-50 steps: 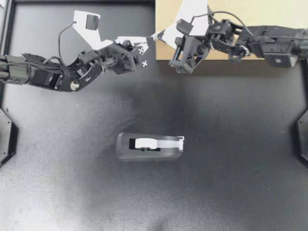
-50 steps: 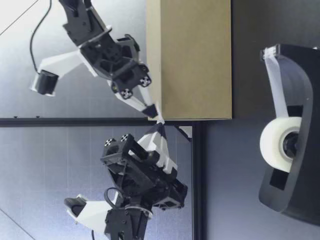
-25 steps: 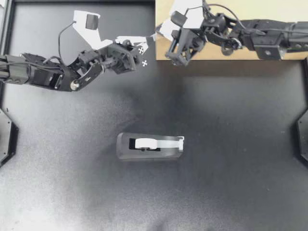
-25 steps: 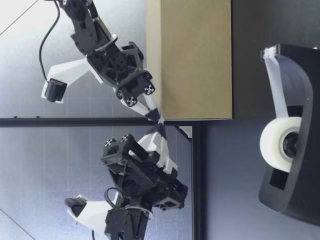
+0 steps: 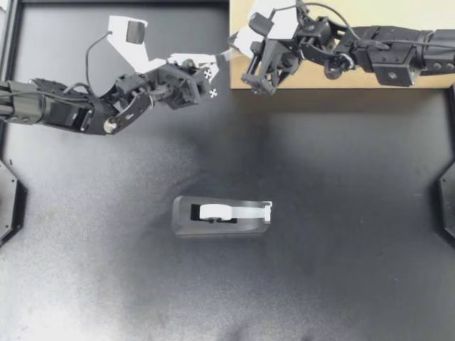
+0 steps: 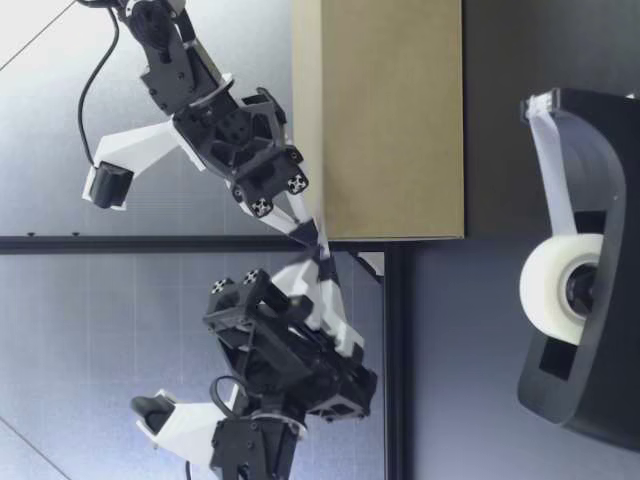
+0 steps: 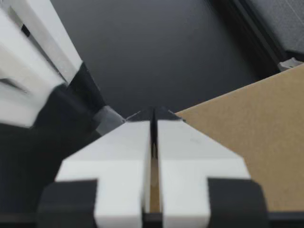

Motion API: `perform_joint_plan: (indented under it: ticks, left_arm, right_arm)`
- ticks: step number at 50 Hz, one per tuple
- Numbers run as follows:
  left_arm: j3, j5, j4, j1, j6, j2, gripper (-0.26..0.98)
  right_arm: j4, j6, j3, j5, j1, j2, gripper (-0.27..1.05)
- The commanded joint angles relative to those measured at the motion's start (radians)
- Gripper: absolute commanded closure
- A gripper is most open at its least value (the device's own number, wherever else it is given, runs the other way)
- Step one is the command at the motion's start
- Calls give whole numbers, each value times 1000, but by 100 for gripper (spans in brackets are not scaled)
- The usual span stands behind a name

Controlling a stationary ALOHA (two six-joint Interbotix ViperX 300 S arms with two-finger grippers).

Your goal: Cut a small piece of tape from the tape dispenser then place it on the cardboard box's edge.

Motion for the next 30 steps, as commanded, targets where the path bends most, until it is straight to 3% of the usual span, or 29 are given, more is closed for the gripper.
perform_joint_plan:
  ticks: [1,16,30]
  left_arm:
    - [0,-5,5,2,3,-37,39]
    - [92,9,40,-17,34,-126,37]
    - [189,9,173,-156,252,-291,38]
  right_arm:
    - [2,3,-21,-28,-12,-43,85]
    - [2,3,-23,-20,69,-196,85]
    - [41,41,107,9,235,-379,85]
